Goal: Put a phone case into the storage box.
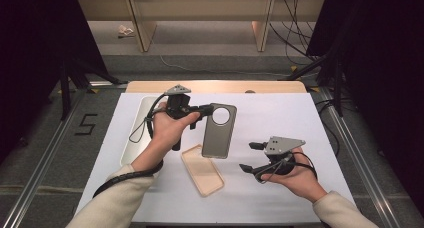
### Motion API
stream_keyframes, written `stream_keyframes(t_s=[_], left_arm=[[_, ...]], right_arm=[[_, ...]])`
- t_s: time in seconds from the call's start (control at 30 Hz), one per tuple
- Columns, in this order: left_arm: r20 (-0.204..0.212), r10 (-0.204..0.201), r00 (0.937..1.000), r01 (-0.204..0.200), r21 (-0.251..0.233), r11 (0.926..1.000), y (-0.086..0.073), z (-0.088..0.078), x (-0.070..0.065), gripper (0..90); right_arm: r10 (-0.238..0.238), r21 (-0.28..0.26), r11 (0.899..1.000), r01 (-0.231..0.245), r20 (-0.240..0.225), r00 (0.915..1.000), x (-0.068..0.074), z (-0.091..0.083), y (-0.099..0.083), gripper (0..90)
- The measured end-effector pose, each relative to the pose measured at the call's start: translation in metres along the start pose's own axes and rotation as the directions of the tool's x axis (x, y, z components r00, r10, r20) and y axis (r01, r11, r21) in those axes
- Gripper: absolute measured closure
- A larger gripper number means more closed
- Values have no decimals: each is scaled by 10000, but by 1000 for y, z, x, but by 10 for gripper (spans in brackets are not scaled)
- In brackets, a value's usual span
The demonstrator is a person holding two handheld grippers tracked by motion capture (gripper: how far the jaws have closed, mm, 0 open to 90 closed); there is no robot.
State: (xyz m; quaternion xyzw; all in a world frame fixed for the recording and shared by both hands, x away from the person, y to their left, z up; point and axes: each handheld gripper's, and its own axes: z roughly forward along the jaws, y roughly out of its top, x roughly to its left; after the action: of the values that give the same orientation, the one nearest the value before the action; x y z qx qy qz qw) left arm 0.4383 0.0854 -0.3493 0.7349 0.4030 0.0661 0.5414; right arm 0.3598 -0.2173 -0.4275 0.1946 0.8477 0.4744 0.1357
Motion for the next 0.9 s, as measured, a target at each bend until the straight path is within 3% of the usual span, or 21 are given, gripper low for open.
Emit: stream_keyframes(t_s=[0.9], left_arm=[[-312,208,9993,-220,-393,9990,4,-27,18,820]], right_arm=[[449,-244,9987,-441,341,9984,-5,-6,-4,217]])
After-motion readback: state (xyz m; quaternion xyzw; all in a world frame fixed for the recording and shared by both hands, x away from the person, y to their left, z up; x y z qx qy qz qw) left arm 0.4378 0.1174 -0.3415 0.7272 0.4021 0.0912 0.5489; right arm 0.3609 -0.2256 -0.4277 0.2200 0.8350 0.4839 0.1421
